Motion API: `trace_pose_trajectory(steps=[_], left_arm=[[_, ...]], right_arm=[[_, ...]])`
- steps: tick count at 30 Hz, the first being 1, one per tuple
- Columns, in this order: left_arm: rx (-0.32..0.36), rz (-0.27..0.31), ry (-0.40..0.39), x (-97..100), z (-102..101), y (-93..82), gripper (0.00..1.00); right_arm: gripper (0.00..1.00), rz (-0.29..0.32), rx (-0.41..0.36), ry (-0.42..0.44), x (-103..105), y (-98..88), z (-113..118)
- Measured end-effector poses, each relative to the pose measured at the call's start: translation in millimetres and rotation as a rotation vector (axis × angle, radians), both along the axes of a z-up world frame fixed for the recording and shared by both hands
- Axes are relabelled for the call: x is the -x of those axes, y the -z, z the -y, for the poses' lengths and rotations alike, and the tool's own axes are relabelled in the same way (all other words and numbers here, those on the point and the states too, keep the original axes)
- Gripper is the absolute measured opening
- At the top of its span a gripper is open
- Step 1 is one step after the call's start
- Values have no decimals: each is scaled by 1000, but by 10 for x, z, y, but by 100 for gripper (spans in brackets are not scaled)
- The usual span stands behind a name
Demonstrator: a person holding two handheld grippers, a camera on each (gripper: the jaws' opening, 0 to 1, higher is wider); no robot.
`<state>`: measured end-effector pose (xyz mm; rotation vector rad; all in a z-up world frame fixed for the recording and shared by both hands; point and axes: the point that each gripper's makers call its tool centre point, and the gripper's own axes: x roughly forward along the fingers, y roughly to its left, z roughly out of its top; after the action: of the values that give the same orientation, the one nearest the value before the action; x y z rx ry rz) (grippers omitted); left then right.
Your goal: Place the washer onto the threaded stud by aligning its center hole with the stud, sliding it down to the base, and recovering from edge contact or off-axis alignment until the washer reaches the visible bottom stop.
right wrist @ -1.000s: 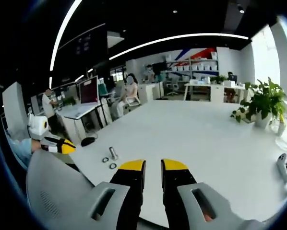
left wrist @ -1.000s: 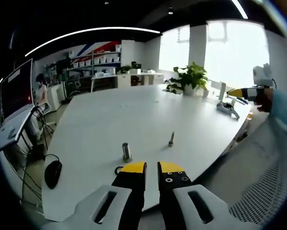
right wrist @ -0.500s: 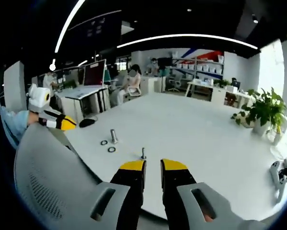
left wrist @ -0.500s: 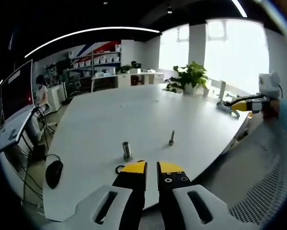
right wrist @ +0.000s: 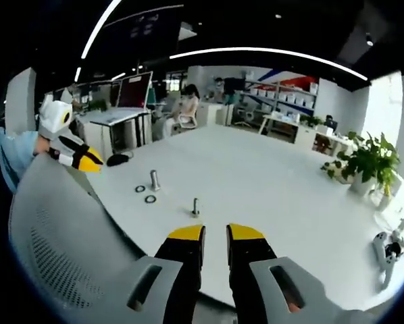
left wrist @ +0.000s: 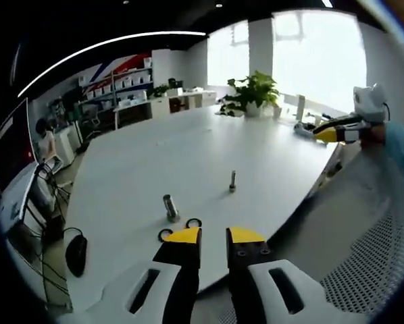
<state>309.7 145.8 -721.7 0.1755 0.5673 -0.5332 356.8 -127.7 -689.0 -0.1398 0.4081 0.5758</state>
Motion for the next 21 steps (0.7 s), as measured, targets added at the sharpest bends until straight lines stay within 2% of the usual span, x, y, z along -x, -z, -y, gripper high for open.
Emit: trace_pose_trajectory(steps=[1,3,5,7,8,10,13,17,21], left_arm=[[2,2,-3,-5,-8,-10,12],[7,-2,-1,-10,-40,-28,12],[27,-16,-15,-15,-65,-55,12],[50,-17,-23,-35,-93,-143,12],[53,-10,-25,-50,-107,-192,13],[45,19,-28,-111,-154,-314,15],[43,29,-31,-210,-229,-444,21],[45,76,-54,-469,-367,-715,29],[23,101,-55,-678,-455,-796,29]], right_arm=[[15,10,-14,15,-20,-29,11],[15,11,31,26,-35,19,59],[15,10,39,26,-32,39,65],[16,25,46,20,-39,23,62],[16,37,68,18,-49,29,68],[16,6,137,-2,-20,127,70],[16,25,140,-13,-22,106,31],[16,14,143,-14,-18,125,31],[16,8,147,-20,-14,137,17]])
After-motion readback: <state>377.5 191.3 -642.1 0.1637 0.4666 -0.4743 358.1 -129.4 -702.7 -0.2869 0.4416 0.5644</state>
